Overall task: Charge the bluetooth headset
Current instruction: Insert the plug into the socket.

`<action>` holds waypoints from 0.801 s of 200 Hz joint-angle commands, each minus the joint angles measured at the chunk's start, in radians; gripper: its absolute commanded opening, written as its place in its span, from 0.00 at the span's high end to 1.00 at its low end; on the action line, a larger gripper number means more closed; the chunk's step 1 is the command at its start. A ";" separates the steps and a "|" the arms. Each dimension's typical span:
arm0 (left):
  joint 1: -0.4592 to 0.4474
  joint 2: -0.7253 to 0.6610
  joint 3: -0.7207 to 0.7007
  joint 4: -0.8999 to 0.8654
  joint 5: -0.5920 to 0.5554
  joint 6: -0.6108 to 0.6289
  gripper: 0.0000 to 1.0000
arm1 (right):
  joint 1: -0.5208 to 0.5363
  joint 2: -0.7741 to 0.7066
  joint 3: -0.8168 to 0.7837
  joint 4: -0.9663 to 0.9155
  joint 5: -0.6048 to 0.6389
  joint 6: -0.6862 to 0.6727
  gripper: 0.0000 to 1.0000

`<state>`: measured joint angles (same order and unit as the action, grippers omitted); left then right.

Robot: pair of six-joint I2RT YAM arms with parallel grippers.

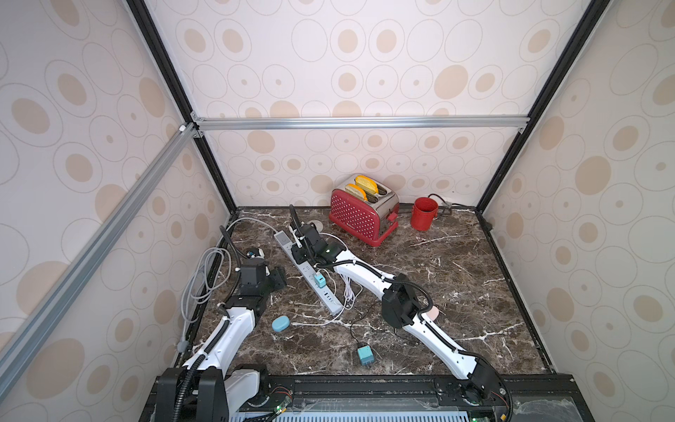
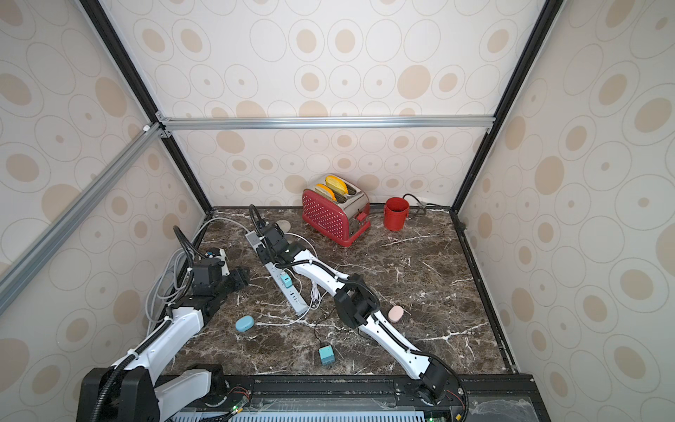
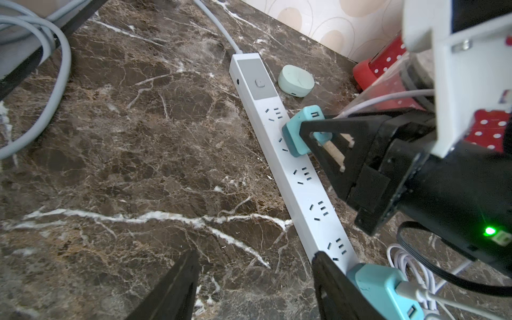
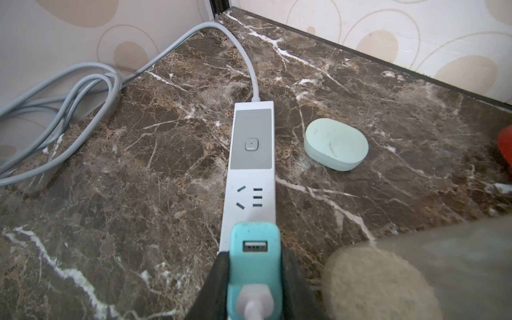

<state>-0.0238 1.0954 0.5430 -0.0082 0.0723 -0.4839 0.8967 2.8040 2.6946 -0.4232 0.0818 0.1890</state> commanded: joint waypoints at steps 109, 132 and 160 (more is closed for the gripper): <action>0.008 0.056 0.124 0.022 0.000 -0.100 0.32 | -0.004 -0.147 -0.169 -0.024 -0.162 -0.112 0.42; 0.009 0.073 0.157 0.010 -0.039 -0.061 0.32 | -0.011 -0.289 -0.359 0.072 -0.163 -0.107 0.35; 0.009 0.117 0.196 0.033 -0.073 0.009 0.32 | -0.026 -0.496 -0.645 0.210 -0.185 -0.101 0.31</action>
<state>-0.0219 1.1835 0.6769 -0.0067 0.0452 -0.5358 0.8841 2.5046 2.1891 -0.3489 -0.0772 0.0910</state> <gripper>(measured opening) 0.680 0.675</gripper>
